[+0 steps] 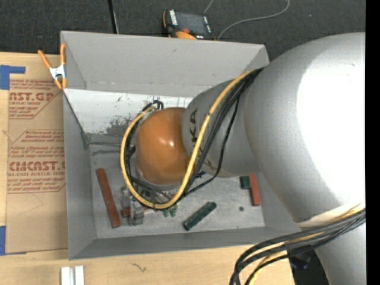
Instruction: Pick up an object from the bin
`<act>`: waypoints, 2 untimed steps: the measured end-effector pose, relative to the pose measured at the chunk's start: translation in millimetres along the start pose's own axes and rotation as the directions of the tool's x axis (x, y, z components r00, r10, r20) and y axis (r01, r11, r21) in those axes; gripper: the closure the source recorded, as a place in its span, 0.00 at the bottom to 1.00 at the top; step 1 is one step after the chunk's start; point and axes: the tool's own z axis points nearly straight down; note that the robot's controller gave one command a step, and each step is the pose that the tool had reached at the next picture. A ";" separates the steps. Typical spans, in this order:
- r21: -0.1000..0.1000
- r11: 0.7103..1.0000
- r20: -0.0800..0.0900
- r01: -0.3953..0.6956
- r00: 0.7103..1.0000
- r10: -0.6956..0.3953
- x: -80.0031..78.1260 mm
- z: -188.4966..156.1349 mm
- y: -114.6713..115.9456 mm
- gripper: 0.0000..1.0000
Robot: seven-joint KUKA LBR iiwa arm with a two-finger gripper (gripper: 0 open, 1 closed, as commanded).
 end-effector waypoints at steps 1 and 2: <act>0.004 0.978 0.008 0.208 0.978 -0.208 -1.7 -131.1 -47.4 1.00; 0.000 0.978 0.003 0.209 0.978 -0.209 -0.3 -127.7 -45.8 0.00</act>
Offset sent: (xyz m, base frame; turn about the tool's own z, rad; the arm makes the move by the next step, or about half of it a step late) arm 0.0114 -0.0452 0.1278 -0.2113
